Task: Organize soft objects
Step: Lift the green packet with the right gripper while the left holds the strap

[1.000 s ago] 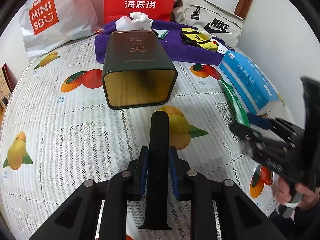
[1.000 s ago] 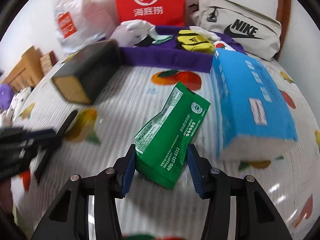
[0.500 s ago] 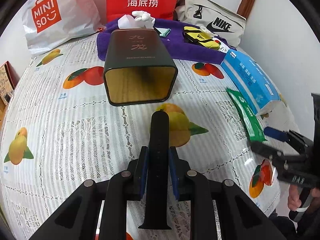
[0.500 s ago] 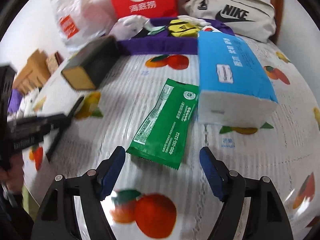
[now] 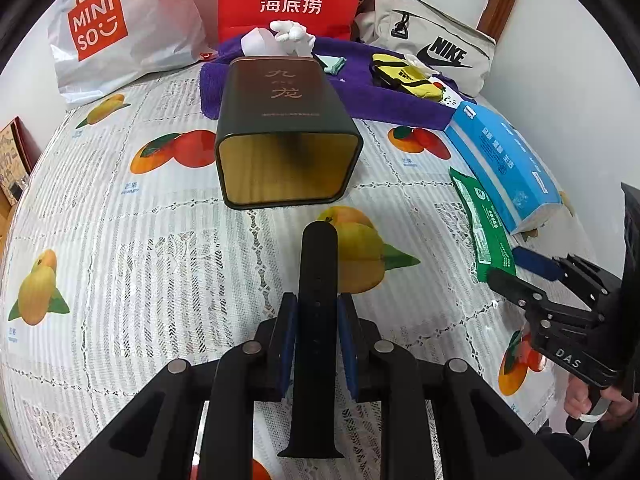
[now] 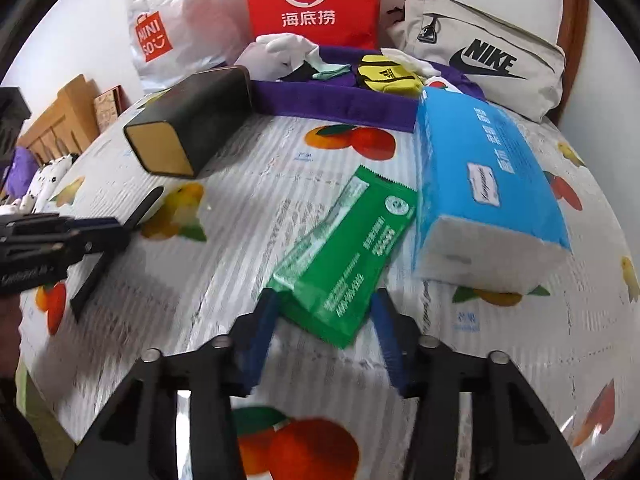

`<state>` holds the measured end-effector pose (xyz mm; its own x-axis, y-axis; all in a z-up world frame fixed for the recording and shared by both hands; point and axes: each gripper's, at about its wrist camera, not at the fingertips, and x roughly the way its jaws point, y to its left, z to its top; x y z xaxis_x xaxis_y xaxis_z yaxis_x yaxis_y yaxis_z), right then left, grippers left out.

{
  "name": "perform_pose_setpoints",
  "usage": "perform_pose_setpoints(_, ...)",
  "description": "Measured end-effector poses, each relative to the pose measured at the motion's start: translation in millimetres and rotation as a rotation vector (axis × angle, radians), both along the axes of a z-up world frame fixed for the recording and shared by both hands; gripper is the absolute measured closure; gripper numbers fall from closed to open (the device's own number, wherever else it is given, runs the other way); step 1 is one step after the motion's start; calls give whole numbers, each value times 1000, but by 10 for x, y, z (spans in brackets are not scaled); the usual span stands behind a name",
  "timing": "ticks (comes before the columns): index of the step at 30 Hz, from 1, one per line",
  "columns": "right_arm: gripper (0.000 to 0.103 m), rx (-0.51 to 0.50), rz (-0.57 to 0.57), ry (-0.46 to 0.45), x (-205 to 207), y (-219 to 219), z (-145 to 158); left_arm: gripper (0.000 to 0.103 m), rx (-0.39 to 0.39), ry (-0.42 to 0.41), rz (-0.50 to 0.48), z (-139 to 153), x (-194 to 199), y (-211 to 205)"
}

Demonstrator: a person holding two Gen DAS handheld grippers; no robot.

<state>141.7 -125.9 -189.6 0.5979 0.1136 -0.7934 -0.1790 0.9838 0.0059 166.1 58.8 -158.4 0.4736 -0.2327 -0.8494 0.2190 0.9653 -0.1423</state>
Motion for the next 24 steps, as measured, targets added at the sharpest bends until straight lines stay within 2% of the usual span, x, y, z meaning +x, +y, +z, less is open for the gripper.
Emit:
perform_pose_setpoints(3,65,-8,2,37,-87,-80,16,83,-4,-2,1,3,-5,4)
perform_pose_setpoints(6,62,34,-24,60,-88,-146,63,83,-7,-3,-1,4,-12,6)
perform_pose_setpoints(8,47,71,-46,40,-39,-139,108,83,-8,-3,-2,4,-16,4)
perform_pose_setpoints(9,36,79,-52,30,-13,-120,118,83,-10,-2,-2,6,-14,8)
perform_pose_setpoints(10,33,83,-63,16,33,-92,126,83,-11,-2,-2,9,-13,13)
perform_pose_setpoints(15,32,117,-140,46,223,-30,16,83,-15,3,10,8,5,45)
perform_pose_setpoints(20,33,-12,-183,-51,187,185,-52,83,-10,5,7,4,17,42)
perform_pose_setpoints(22,50,-20,-137,-77,143,225,-49,83,-8,7,5,-2,28,40)
perform_pose_setpoints(24,58,-44,-110,-76,109,222,-37,83,-6,7,4,3,29,36)
